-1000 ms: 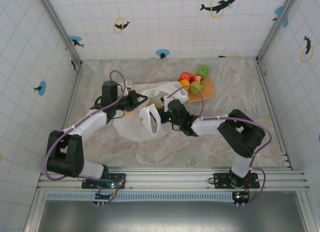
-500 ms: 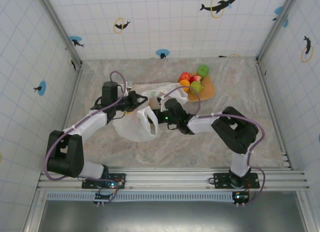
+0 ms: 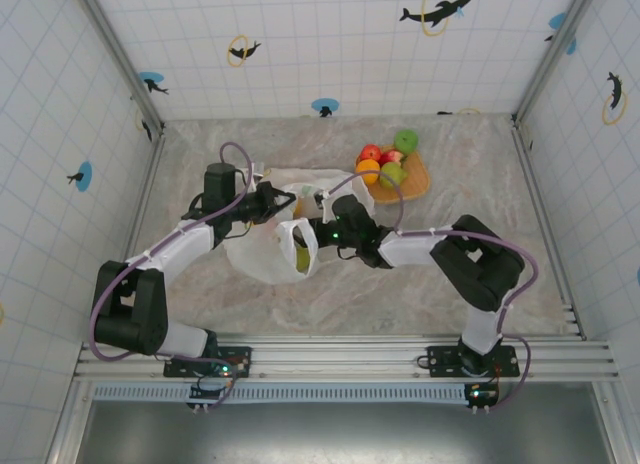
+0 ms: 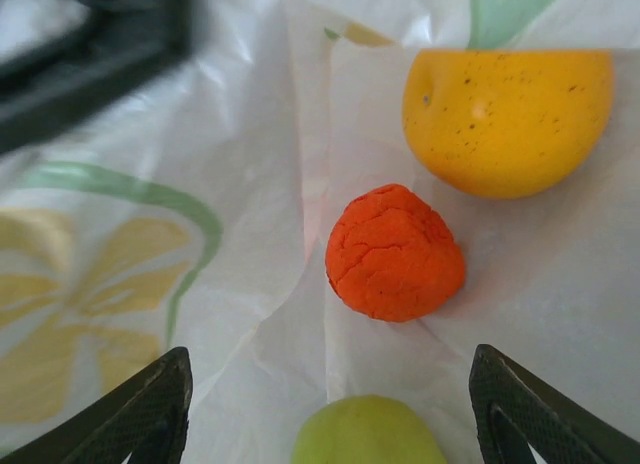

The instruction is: Place the fruits into the plastic bag

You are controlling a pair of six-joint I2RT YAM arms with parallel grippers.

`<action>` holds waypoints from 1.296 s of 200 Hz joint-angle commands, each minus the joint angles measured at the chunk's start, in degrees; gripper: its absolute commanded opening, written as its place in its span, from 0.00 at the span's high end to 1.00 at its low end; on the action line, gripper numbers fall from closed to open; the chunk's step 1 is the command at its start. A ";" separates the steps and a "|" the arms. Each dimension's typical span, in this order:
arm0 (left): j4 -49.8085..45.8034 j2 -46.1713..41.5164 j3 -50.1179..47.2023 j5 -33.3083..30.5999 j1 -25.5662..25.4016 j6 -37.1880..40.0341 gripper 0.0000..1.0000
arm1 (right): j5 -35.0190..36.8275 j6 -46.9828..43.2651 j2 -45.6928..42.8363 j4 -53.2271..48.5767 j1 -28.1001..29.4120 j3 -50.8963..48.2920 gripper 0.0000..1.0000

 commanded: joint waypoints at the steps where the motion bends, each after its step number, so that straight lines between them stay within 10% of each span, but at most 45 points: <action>1: 0.03 -1.23 -0.50 0.25 -0.35 0.26 1.00 | 4.28 -5.79 -5.50 -6.25 -0.21 -2.12 0.28; 128: -0.83 -0.35 -0.40 -2.36 0.13 0.62 1.00 | 14.82 -26.68 -24.64 -37.74 -3.28 -7.84 0.30; 259: -0.80 -1.34 -0.99 -3.68 1.67 0.27 1.00 | 17.00 -31.40 -38.40 -33.36 -23.99 -6.14 0.16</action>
